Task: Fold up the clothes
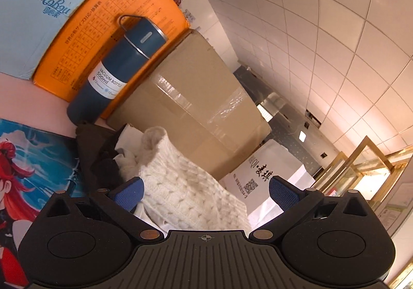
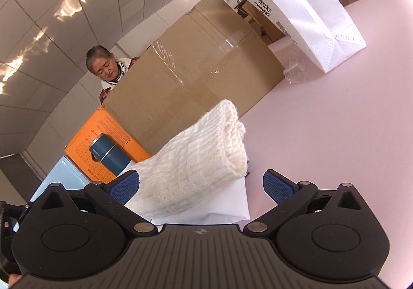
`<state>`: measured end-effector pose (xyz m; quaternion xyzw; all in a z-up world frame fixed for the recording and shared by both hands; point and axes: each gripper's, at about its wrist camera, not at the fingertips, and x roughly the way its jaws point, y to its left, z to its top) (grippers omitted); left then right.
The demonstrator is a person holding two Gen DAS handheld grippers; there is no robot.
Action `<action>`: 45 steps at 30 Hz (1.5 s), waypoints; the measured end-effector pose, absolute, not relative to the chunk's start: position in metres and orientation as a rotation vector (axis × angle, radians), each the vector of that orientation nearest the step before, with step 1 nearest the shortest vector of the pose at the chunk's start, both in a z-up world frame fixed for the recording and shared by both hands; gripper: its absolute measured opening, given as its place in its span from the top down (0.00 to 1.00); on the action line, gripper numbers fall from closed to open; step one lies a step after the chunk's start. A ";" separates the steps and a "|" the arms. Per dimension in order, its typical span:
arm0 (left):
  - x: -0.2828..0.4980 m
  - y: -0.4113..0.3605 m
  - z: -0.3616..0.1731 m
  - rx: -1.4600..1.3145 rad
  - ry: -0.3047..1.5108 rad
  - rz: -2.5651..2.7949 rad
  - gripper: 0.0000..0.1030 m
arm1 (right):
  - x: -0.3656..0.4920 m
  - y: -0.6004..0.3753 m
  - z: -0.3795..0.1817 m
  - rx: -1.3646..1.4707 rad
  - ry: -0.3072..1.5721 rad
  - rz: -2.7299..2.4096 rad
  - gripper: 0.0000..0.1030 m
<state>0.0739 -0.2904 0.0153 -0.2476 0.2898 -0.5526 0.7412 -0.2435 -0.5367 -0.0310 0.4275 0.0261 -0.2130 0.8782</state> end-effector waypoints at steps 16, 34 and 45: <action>0.054 -0.344 0.002 -0.180 0.529 -1.076 0.55 | -0.182 -0.562 -0.039 0.963 0.078 -0.501 0.54; 0.012 -0.124 0.044 -0.070 0.256 -0.936 0.77 | -0.232 -0.391 0.044 0.614 -0.091 -0.152 0.72; 0.028 0.011 0.031 0.042 0.340 -0.758 0.77 | -0.197 -0.240 0.003 0.609 0.269 0.187 0.72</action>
